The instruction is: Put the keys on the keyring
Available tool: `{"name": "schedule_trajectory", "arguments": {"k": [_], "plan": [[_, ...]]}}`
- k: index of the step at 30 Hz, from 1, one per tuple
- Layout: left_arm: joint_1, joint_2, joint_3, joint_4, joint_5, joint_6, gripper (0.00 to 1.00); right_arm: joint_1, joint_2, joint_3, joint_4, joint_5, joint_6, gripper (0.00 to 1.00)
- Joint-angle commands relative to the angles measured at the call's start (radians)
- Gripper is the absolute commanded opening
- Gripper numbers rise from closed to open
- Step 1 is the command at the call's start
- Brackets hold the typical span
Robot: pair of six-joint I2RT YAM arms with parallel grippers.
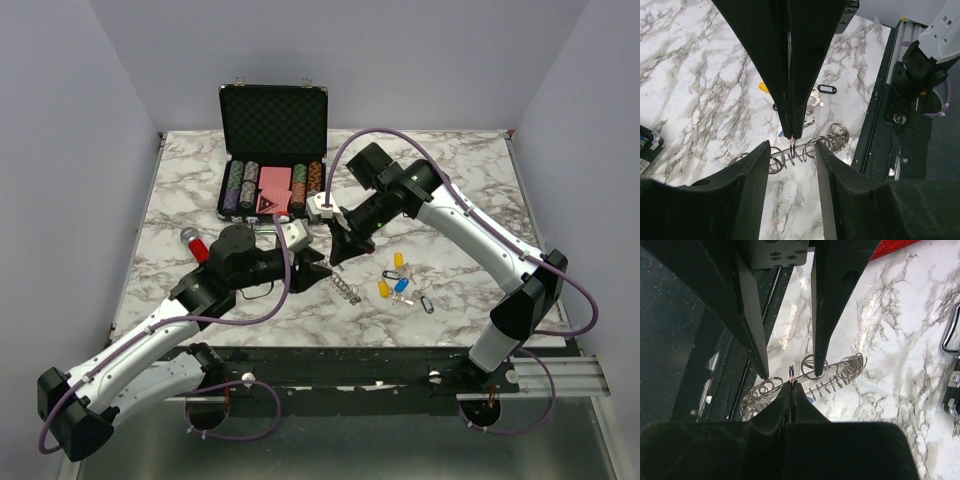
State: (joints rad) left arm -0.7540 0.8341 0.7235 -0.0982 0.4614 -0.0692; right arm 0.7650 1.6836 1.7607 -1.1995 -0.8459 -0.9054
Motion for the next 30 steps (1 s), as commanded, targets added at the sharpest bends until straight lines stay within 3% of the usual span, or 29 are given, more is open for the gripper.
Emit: {"name": "schedule_trajectory", "arguments": {"k": [1, 3, 13, 18, 22, 27, 28, 30], "plan": [[-0.001, 0.008, -0.015, 0.046, 0.031, -0.011, 0.47, 0.008, 0.004, 0.028, 0.000, -0.019, 0.014, 0.00], [-0.001, 0.013, -0.013, 0.048, 0.034, -0.009, 0.42, 0.008, 0.002, 0.025, 0.000, -0.021, 0.016, 0.00], [-0.001, 0.036, -0.004, 0.034, 0.045, -0.001, 0.39, 0.008, -0.004, 0.023, 0.001, -0.025, 0.019, 0.00], [-0.001, 0.045, -0.001, 0.028, 0.052, 0.009, 0.24, 0.005, -0.002, 0.017, 0.000, -0.032, 0.020, 0.00], [-0.001, 0.053, 0.005, 0.020, 0.065, 0.017, 0.00, 0.005, -0.004, 0.016, 0.002, -0.033, 0.023, 0.00], [-0.001, 0.036, -0.007, 0.029, 0.062, 0.023, 0.00, 0.007, -0.007, 0.014, 0.005, -0.035, 0.031, 0.01], [-0.002, 0.022, -0.016, 0.041, 0.056, 0.020, 0.00, 0.005, -0.009, 0.011, 0.011, -0.035, 0.039, 0.05], [-0.001, -0.015, -0.050, 0.078, 0.031, 0.008, 0.00, 0.007, -0.013, 0.010, 0.020, -0.036, 0.059, 0.25]]}}
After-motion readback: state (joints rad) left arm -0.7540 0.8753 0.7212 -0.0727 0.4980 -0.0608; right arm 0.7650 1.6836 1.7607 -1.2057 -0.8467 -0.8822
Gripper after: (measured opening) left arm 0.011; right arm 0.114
